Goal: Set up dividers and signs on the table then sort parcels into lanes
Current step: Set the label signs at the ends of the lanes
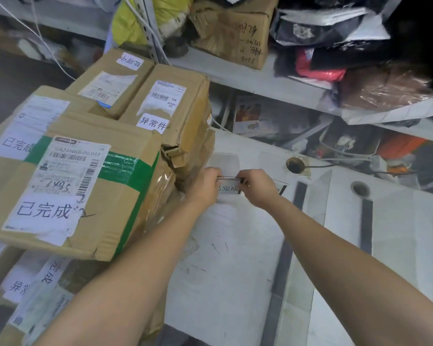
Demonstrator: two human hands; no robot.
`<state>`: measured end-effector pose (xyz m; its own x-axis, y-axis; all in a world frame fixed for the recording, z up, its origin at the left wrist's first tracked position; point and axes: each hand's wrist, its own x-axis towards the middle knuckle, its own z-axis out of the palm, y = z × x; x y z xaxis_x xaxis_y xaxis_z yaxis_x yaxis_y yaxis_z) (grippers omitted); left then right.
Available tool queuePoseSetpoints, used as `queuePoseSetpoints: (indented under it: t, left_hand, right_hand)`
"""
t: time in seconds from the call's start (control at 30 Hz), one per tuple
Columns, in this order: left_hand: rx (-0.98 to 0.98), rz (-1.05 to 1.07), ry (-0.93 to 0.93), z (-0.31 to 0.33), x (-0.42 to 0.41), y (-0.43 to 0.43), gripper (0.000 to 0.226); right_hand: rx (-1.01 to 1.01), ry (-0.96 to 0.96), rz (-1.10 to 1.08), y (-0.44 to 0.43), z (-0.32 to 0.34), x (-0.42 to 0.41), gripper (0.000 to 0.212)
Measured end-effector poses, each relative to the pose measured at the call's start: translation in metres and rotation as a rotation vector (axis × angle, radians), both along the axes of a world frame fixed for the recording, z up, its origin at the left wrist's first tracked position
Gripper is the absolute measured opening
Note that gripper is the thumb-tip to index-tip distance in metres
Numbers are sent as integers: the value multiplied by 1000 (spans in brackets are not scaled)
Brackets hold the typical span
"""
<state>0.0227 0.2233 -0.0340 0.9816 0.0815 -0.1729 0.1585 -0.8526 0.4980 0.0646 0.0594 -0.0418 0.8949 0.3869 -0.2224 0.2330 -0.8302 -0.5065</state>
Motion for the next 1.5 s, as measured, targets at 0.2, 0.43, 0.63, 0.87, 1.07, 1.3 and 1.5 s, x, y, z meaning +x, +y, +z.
queuePoseSetpoints:
  t: [0.2, 0.43, 0.63, 0.87, 1.07, 1.3, 1.5]
  left_hand:
    - [-62, -42, -159, 36, 3, -9, 27]
    - [-249, -106, -340, 80, -8, -22, 15]
    - [-366, -264, -379, 110, -21, -47, 17]
    - [-328, -512, -303, 132, -36, -91, 16]
    - [-295, -596, -311, 157, -56, -153, 17]
    - [-275, -614, -297, 187, -88, -256, 19]
    - [-181, -597, -296, 194, -97, -317, 16]
  right_hand:
    - [41, -95, -83, -14, 50, -6, 11]
    - [65, -253, -105, -41, 113, -35, 8]
    - [119, -324, -231, -75, 145, -67, 15]
    - [204, -341, -331, -134, 159, -115, 15]
    - [249, -425, -379, -208, 176, -148, 27]
    - [308, -475, -364, -322, 189, -188, 21]
    - [306, -435, -353, -408, 187, -203, 13]
